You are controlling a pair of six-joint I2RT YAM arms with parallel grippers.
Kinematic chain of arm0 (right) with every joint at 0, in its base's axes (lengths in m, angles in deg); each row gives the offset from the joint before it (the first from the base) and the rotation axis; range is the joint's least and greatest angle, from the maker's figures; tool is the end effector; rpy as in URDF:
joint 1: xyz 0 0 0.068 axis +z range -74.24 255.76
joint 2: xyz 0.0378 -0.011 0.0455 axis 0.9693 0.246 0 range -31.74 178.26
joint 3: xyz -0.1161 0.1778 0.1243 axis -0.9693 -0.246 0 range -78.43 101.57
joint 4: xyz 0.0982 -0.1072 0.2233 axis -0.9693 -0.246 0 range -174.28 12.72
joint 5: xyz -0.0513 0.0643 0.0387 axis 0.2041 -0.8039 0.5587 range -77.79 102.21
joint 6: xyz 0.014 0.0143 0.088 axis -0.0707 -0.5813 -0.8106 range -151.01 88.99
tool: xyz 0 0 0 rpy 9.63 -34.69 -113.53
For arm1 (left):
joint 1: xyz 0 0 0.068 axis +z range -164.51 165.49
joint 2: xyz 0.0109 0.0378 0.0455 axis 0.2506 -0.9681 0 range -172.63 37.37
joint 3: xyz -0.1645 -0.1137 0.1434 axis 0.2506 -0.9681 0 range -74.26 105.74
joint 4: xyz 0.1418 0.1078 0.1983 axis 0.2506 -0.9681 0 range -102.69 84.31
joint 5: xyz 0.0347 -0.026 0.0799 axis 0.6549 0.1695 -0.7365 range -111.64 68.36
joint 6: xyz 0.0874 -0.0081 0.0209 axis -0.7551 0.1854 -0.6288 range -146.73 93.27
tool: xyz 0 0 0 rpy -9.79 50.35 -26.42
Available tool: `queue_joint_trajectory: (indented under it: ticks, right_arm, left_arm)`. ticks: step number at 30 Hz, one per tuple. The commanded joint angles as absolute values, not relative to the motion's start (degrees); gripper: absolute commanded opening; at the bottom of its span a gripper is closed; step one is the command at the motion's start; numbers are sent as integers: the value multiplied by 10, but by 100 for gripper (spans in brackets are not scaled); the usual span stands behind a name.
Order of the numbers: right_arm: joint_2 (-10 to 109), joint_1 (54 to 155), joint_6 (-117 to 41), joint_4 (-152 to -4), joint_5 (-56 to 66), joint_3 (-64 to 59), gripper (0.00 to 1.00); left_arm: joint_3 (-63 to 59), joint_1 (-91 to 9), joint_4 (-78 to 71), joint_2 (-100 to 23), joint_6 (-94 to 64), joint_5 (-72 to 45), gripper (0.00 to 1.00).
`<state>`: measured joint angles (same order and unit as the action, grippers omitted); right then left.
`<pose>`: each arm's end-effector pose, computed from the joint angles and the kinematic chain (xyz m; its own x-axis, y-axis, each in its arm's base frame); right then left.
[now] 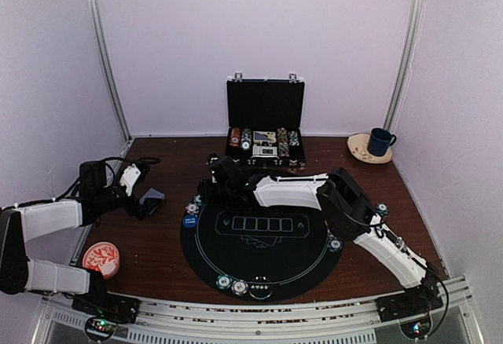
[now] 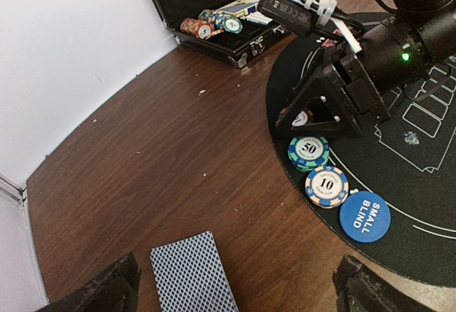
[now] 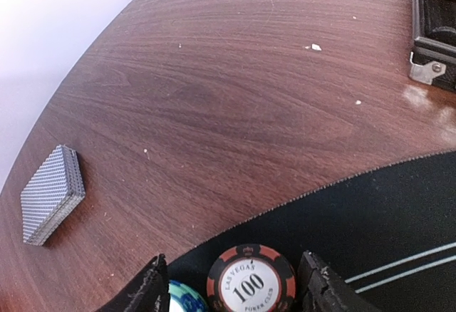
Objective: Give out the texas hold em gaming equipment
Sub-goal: Place the poker chips pile in the small blind area, then pick up the pile of poker chips from the pile of poker chips.
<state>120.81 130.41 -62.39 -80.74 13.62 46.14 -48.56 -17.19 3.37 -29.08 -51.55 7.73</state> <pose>0.3549 0.4970 0.0773 -0.6760 -0.0533 -0.7350 -0.5286 0.7300 0.4332 0.2751 -0.0525 0.1363 -0.2844 0.3795 -0.8804 0.6355 0.7622 0.1233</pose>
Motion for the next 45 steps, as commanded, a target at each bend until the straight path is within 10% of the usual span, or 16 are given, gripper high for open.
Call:
queue_joint_trajectory:
  ticks: [1, 13, 27, 45]
  right_arm:
    - [1157, 1318, -616, -860, 166, 435, 64]
    - [977, 1302, -595, -836, 249, 255, 75]
    - [574, 1292, -782, -862, 504, -255, 99]
    - [218, 1272, -1029, -994, 591, -580, 100]
  left_arm:
    - [-485, -173, 60, -295, -522, 80, 98]
    - [-485, -173, 58, -293, -521, 80, 98]
    - [-486, -173, 57, -284, -520, 78, 98]
    - [-487, -173, 56, -280, -521, 78, 98]
